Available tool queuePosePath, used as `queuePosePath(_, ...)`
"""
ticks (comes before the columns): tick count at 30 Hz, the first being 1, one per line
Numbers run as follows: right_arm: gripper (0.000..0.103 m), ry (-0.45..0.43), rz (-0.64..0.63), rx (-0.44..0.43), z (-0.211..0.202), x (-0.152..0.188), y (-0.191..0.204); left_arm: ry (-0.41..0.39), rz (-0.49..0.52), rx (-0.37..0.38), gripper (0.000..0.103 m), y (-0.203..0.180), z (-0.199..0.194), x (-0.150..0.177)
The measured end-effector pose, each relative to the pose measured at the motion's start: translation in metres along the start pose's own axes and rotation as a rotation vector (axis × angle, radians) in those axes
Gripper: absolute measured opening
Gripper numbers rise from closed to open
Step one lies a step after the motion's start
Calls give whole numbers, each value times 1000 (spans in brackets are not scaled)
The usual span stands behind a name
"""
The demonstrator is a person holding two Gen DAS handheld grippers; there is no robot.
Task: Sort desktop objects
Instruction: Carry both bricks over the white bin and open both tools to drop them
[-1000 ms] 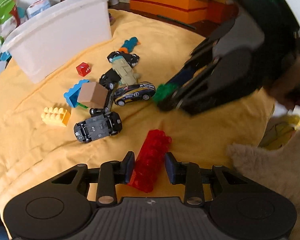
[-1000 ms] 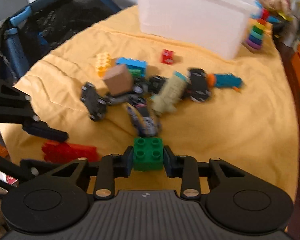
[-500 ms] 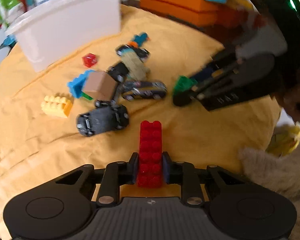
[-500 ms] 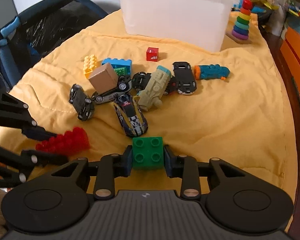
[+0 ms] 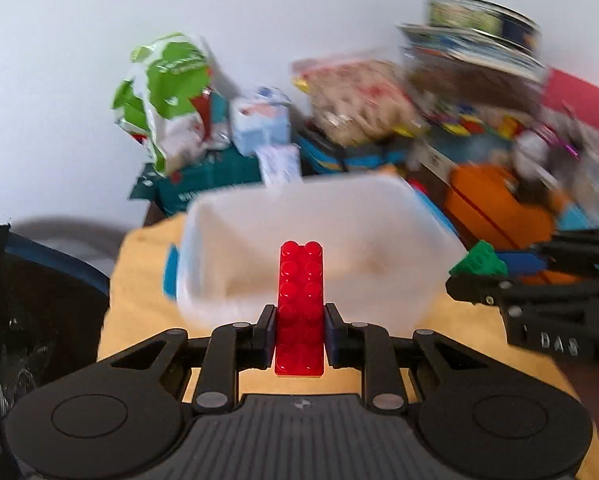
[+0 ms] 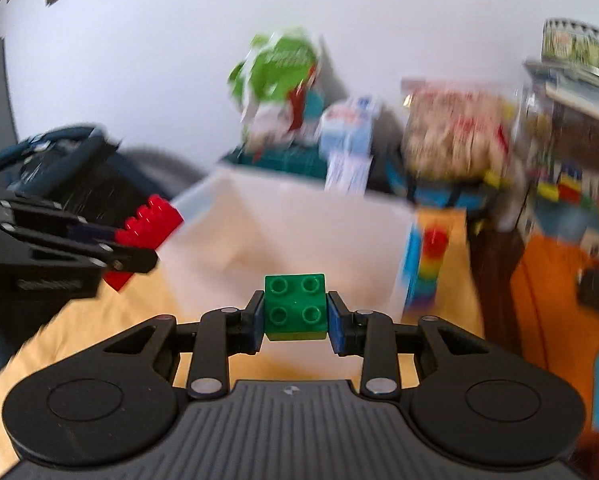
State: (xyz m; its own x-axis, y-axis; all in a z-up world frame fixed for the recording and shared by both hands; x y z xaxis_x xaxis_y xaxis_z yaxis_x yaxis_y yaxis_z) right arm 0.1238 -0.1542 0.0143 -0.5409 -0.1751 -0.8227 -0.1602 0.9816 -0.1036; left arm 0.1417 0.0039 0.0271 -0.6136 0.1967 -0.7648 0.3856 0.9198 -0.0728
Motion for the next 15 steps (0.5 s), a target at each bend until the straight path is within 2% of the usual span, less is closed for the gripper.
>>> queuePosePath(4,35,61,47,0,44,-28,1,31,-29,-31,27,3,39,-25)
queuePosePath(7,35,121,64,7,72,-31,5,86,-75,-43,27,14,67,-27)
queuePosePath(10,36,165,78,37,91,-28,6,110,-121,-46,28,27,77,-23)
queuePosePath(12,39,177,81,44,94,-28,6,117,-145,-30,34,35,78,-23)
queuePosePath(13,45,172,74,51,93,-28,7,110,-146,-16,35,37,76,-24)
queuePosePath(15,48,150,51,69,87,-30,11,83,-130,-6,46,39,69,-27)
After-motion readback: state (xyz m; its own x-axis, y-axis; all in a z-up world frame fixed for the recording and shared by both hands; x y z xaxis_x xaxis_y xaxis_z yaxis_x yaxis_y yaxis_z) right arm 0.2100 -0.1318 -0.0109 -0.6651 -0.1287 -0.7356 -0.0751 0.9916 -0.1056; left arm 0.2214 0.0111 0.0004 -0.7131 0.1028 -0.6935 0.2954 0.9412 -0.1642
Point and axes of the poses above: each gripper's, at about its wrist camera, not at the fingertips, and z roughly the way its jaws point, y to its left, x to its underside, the point moved 2 cm from there along z, roughly the way its jaws point, and after that the axes turned 10 degrees about x, right-handed, at the moved point
